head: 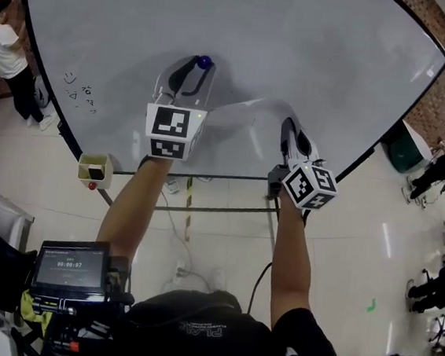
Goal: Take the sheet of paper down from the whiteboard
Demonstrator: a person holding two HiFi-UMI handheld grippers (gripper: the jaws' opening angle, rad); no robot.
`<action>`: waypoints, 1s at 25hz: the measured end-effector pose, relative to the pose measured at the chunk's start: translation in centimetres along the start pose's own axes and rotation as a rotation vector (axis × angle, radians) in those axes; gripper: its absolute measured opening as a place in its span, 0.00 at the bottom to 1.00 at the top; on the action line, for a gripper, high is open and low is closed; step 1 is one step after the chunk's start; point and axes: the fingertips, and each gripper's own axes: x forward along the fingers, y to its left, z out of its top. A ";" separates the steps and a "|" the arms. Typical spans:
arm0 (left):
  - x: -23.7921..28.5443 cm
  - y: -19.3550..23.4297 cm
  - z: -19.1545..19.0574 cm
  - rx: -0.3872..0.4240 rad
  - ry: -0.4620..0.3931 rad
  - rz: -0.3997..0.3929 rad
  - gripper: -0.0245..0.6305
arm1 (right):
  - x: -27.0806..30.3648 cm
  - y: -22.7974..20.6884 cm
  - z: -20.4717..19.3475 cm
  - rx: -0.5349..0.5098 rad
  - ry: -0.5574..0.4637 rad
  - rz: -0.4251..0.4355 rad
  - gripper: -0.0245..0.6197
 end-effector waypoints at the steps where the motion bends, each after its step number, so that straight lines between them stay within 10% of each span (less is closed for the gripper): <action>1: -0.6 -0.1 -1.0 -0.021 0.013 -0.012 0.22 | -0.6 0.5 -0.7 -0.012 0.017 -0.016 0.06; 15: -11.7 -5.3 -11.0 -0.207 0.188 0.044 0.22 | -11.2 1.6 -9.3 -0.130 0.172 -0.194 0.06; 25: -18.0 -13.2 -12.5 -0.200 0.231 0.079 0.22 | -18.0 0.7 -10.7 -0.223 0.238 -0.146 0.06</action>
